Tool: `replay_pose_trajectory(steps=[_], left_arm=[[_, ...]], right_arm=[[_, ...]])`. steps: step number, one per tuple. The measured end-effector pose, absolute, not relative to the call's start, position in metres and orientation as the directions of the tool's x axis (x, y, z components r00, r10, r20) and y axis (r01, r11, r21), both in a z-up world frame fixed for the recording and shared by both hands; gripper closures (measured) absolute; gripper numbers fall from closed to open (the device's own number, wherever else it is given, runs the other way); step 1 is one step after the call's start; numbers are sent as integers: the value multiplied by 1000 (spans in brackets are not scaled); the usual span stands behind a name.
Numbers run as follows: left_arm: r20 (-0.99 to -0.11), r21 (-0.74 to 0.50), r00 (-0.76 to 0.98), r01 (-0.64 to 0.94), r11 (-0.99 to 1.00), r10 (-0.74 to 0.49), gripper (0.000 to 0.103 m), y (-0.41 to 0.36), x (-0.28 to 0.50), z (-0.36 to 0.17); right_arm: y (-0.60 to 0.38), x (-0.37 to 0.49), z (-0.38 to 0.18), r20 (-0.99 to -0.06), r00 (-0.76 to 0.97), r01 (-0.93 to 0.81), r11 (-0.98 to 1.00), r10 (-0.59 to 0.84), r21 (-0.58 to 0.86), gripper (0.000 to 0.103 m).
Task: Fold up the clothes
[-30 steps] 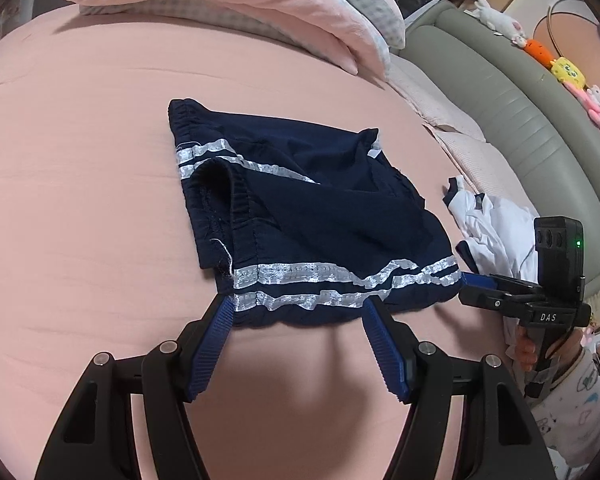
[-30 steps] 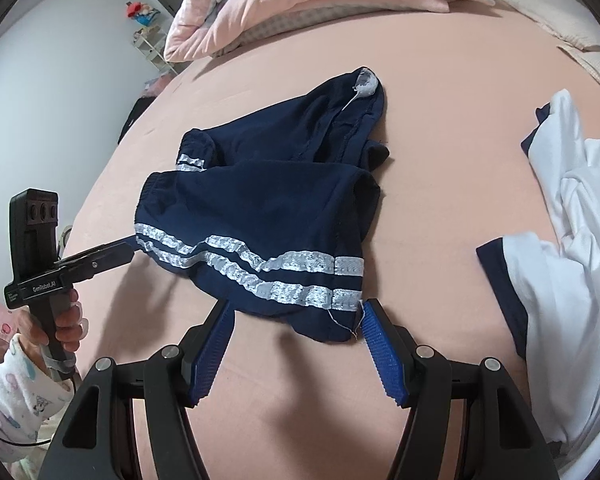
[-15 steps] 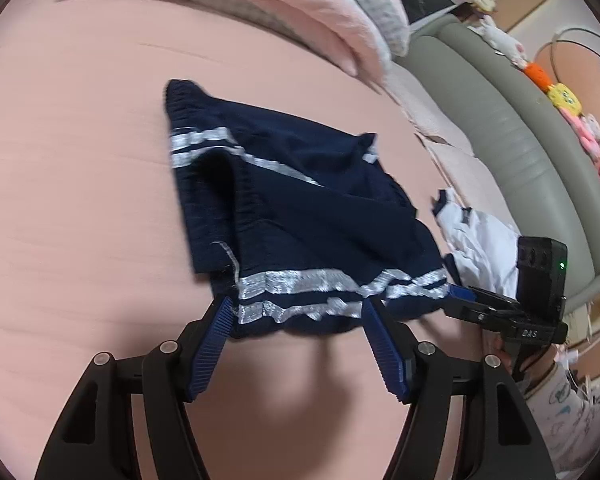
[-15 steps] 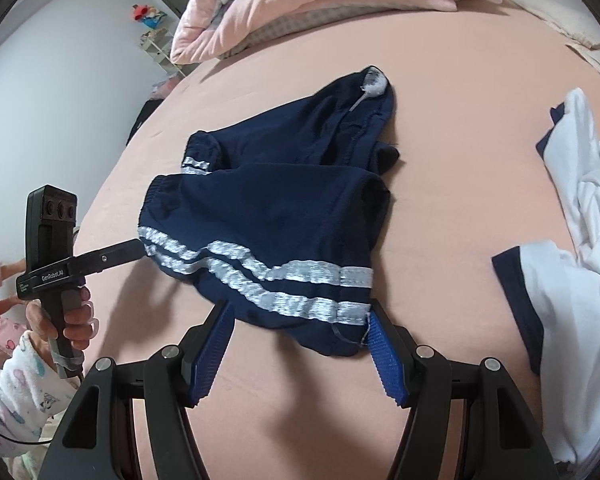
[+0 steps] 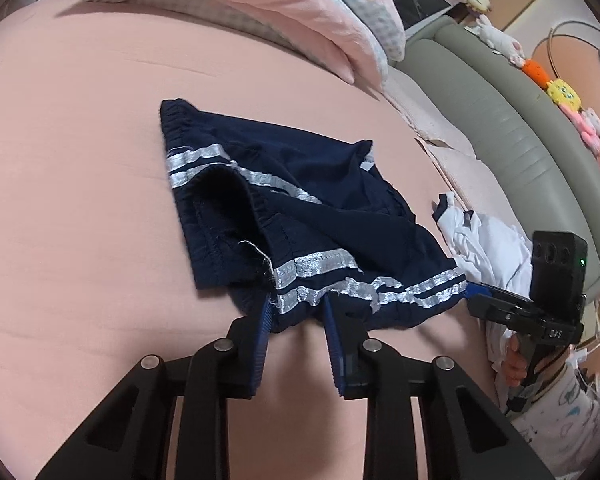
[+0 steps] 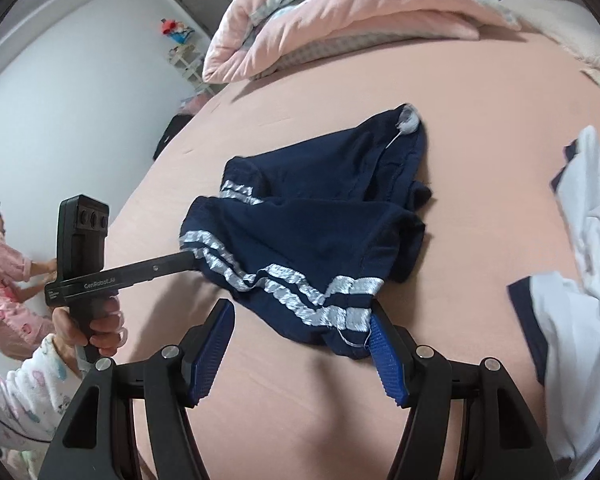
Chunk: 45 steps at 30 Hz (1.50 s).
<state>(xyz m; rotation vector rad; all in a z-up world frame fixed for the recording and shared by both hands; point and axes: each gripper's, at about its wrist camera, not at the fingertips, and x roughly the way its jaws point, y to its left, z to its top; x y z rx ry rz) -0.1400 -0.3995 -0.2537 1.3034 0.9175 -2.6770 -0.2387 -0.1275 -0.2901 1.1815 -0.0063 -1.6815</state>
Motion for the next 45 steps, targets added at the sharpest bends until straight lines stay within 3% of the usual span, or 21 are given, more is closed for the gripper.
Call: replay_pose_trajectory(steps=[6, 14, 17, 20, 23, 34, 45], left_arm=[[-771, -442, -601, 264, -857, 212, 79, -399, -159, -263], [-754, -483, -608, 256, -837, 249, 79, -397, -170, -273], [-741, -496, -621, 248, -832, 257, 80, -395, -167, -272], [-744, -508, -617, 274, -817, 256, 91, -397, -166, -275], [-736, -545, -622, 311, -779, 267, 94, -404, -162, -276], [-730, -543, -626, 285, -790, 275, 96, -399, -149, -239], [-718, -550, -628, 249, -797, 299, 96, -404, -141, -213]], right_arm=[[-138, -249, -304, -674, 68, 689, -453, -736, 565, 38], [-153, -249, -314, -696, 94, 682, -464, -712, 566, 40], [-155, -248, -318, -726, 61, 680, -504, -685, 532, 61], [-157, -250, -322, -748, 49, 662, -539, -662, 521, 77], [-155, -250, -320, -771, 5, 654, -581, -637, 485, 95], [-141, -246, -287, -705, 13, 647, -532, -709, 547, 97], [-127, -261, -265, -700, 1, 652, -530, -714, 542, 97]])
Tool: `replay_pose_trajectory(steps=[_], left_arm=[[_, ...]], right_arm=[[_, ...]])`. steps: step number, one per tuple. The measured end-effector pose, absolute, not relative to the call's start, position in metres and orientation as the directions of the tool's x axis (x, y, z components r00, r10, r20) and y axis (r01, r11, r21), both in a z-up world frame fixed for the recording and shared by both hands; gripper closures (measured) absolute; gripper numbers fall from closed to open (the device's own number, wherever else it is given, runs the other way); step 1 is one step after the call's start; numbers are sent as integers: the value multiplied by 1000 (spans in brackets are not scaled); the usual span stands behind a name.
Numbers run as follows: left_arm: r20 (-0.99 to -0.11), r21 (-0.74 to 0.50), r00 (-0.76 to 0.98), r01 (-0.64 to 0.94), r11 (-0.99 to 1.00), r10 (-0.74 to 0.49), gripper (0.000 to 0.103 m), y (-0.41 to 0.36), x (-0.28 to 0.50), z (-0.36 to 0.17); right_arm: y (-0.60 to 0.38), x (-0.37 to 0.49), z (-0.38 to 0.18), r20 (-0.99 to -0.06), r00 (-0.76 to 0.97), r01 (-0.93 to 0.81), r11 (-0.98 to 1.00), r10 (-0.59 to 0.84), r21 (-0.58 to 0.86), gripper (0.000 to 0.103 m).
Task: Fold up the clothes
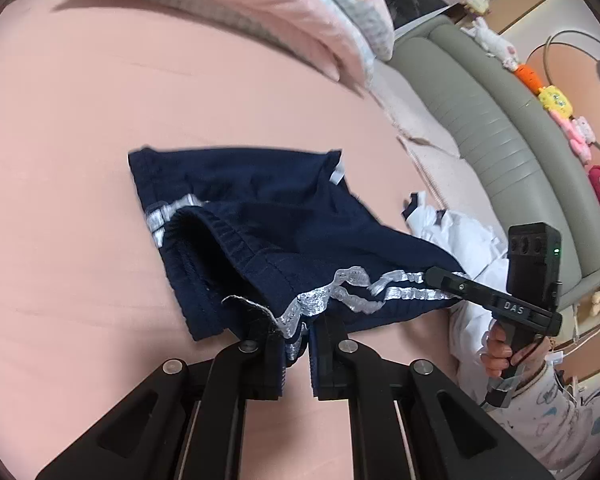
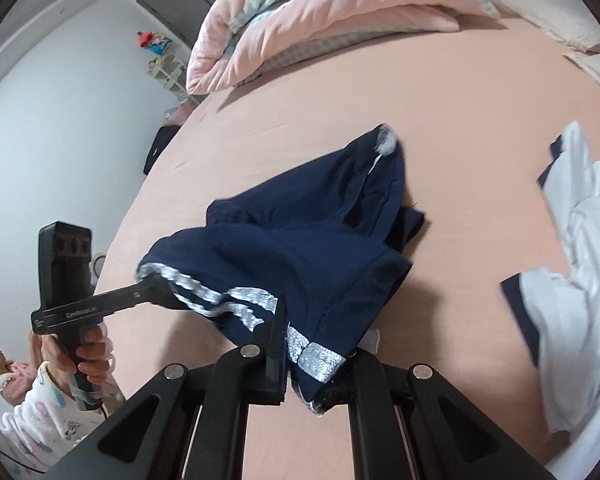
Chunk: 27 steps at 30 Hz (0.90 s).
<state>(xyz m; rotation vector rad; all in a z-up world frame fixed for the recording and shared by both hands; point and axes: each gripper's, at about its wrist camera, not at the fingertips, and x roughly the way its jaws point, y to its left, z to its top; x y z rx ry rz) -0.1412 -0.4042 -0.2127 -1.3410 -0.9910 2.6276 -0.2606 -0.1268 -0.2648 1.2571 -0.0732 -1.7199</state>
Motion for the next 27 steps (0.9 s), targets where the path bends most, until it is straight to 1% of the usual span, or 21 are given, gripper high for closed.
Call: replay_pose_trajectory(steps=[6, 11, 14, 15, 16, 17, 18, 19, 20, 25, 26, 27], left_arm=[[-670, -583, -672, 215, -783, 314, 96, -415, -142, -193], [-675, -551, -674, 191, -812, 299, 96, -412, -152, -181], [-671, -544, -678, 174, -821, 301, 94, -412, -155, -176], [-674, -539, -678, 178, -823, 294, 93, -413, -156, -176], [-678, -531, -679, 188, -826, 282, 85, -413, -157, -175], [-681, -530, -679, 196, -825, 275, 72, -414, -157, -176], [-683, -528, -679, 205, -824, 269, 65, -414, -157, -176], [-678, -535, -683, 204, -820, 273, 57, -415, -157, -176], [-662, -551, -693, 192, -812, 285, 55, -416, -157, -175], [-601, -629, -708, 132, -766, 372, 55, -416, -160, -178], [-594, -636, -703, 112, -764, 391, 57, -414, -161, -180], [-601, -629, -700, 115, -769, 387, 61, -412, -161, -182]], right_arm=[[-124, -266, -243, -661, -5, 676, -490, -750, 551, 97], [-135, -266, -221, -666, -15, 733, -460, -746, 500, 97], [-139, -268, -213, -650, -12, 748, -438, -760, 498, 97], [-139, -268, -211, -646, -12, 751, -433, -763, 498, 97], [-140, -268, -209, -643, -11, 754, -429, -766, 498, 97], [-141, -268, -207, -640, -10, 757, -424, -768, 497, 97], [-141, -268, -206, -639, -10, 761, -421, -769, 495, 97], [-143, -267, -205, -644, -11, 767, -420, -765, 486, 97], [-143, -266, -205, -647, -10, 772, -417, -762, 480, 97], [-144, -262, -202, -645, -6, 783, -405, -764, 472, 97], [-145, -263, -202, -645, -5, 784, -404, -764, 472, 97], [-146, -262, -202, -645, -2, 785, -401, -764, 472, 97]])
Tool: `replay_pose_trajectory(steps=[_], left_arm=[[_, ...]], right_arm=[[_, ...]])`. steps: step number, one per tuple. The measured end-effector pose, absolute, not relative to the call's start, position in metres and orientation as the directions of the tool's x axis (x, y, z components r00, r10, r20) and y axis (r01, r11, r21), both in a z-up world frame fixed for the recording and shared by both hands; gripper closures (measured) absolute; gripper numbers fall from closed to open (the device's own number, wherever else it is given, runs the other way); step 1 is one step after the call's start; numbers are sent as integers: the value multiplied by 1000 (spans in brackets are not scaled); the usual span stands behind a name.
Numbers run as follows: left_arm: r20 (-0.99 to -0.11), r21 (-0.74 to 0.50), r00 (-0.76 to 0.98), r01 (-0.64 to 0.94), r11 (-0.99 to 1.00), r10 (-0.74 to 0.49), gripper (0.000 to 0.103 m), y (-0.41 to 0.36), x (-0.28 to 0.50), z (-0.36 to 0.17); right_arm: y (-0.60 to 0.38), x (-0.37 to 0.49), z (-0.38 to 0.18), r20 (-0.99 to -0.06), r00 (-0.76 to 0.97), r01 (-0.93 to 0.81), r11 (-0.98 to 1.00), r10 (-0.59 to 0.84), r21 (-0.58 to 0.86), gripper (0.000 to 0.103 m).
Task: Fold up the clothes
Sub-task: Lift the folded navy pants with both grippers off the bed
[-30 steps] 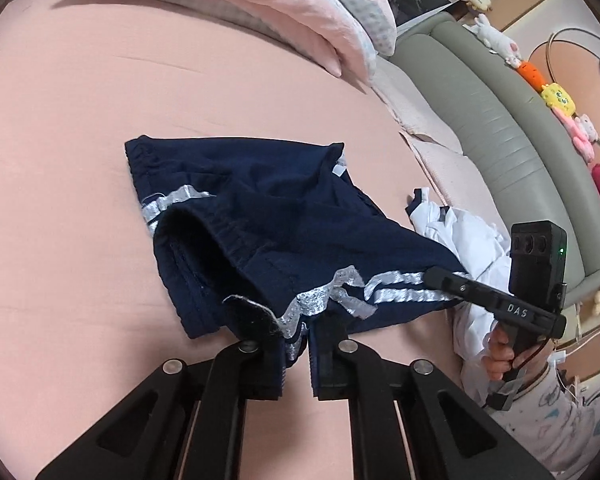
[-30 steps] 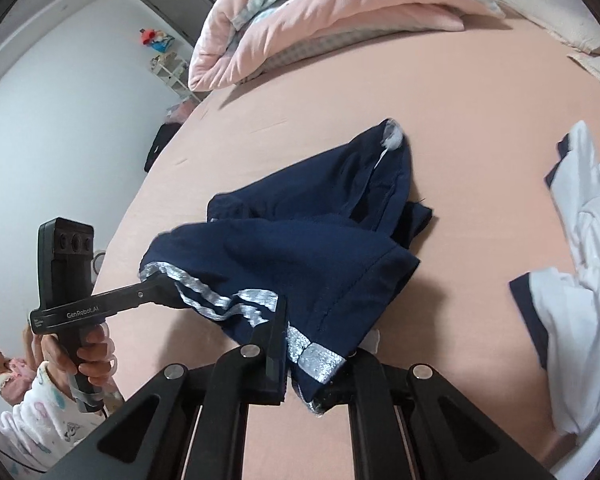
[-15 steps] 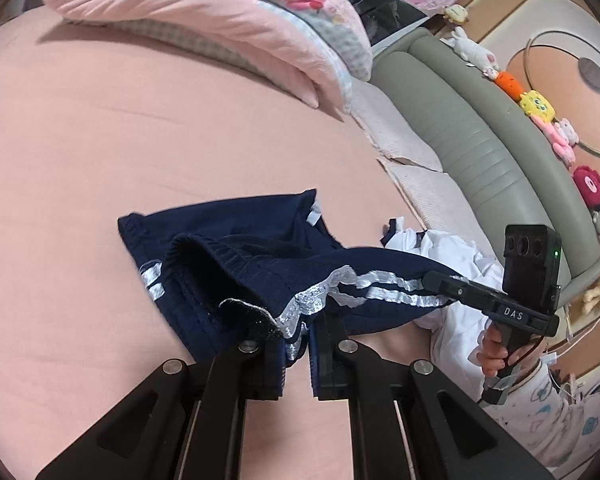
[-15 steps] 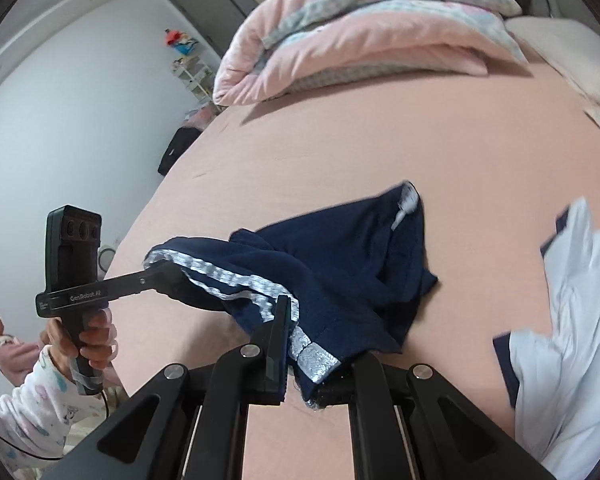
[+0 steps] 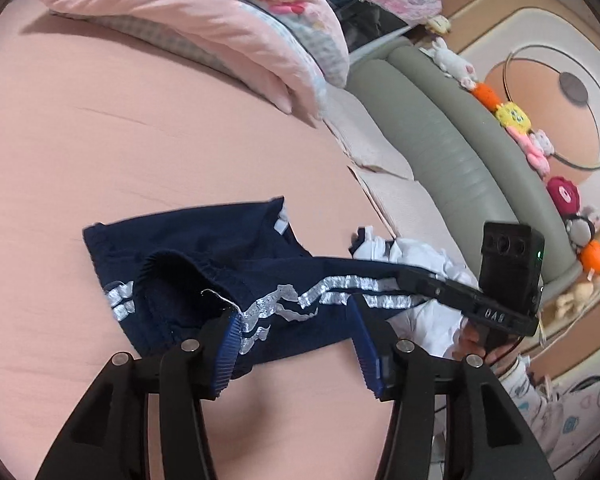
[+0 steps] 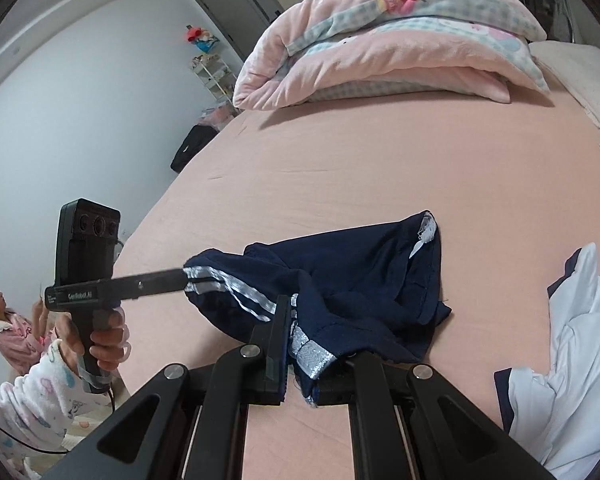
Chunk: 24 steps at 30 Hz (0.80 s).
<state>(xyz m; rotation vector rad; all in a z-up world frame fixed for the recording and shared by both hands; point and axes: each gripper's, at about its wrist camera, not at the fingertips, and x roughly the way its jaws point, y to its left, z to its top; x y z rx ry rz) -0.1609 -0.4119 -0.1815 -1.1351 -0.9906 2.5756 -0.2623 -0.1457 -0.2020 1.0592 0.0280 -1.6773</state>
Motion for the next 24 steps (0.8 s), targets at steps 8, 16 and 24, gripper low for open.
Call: replay_pose_trajectory(steps=[8, 16, 24], left_arm=[[-622, -637, -698, 188, -747, 355, 96, -419, -160, -186], [-556, -640, -775, 166, -751, 302, 96, -440, -158, -128], [-532, -622, -806, 162, -766, 261, 96, -455, -177, -79]], right_arm=[[-147, -266, -195, -652, -29, 779, -426, -758, 460, 97], [-157, -276, -154, -629, -50, 823, -389, -776, 414, 97], [-179, -285, -93, -646, -117, 888, -371, -754, 272, 97]])
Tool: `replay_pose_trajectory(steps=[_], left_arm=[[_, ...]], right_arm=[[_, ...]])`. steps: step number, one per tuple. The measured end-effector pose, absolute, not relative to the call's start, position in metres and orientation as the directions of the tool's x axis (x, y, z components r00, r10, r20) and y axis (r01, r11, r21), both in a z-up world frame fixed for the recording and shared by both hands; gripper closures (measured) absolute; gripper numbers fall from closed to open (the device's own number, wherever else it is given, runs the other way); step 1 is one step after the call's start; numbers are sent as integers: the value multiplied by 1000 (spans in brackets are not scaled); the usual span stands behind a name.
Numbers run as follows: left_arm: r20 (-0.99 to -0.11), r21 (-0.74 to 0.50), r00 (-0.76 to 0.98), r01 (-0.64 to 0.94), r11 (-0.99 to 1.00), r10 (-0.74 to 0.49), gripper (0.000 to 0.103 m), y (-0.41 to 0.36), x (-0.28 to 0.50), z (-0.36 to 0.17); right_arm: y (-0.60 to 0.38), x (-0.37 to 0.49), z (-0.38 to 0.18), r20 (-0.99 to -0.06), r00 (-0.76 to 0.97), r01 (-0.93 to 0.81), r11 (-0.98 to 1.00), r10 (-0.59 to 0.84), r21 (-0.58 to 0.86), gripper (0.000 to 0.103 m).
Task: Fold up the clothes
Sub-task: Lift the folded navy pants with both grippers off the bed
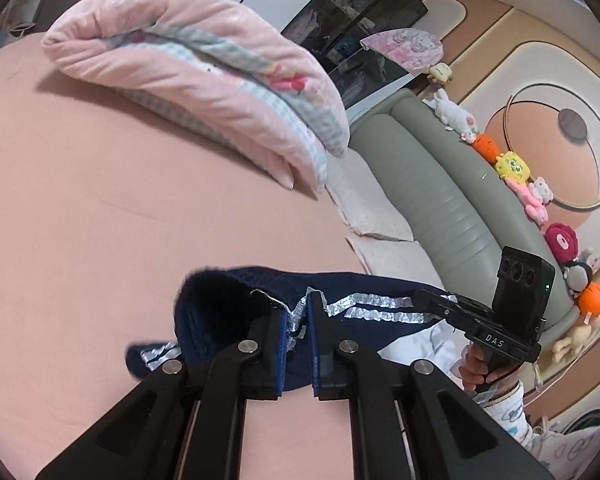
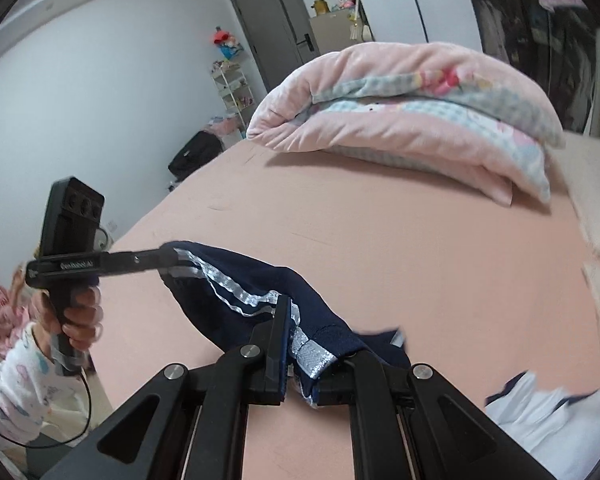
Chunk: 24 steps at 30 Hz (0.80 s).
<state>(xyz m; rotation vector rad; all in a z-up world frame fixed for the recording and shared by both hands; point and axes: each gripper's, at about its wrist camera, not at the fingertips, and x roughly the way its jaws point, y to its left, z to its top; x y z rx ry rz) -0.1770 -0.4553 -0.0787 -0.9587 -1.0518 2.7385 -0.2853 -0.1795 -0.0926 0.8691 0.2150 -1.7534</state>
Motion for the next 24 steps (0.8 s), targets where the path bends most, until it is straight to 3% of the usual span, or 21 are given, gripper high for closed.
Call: replay_pose_trajectory(steps=[11, 16, 24], left_arm=[[-598, -592, -760, 205, -780, 254, 95, -475, -203, -41], [-609, -563, -760, 213, -799, 227, 95, -486, -219, -19], [-521, -520, -835, 146, -842, 177, 95, -498, -236, 41]], right_arm=[[-196, -324, -64, -772, -88, 858, -441, -630, 262, 97], [-212, -347, -42, -772, -112, 854, -457, -626, 247, 97], [-235, -366, 6, -716, -186, 866, -456, -673, 204, 97]])
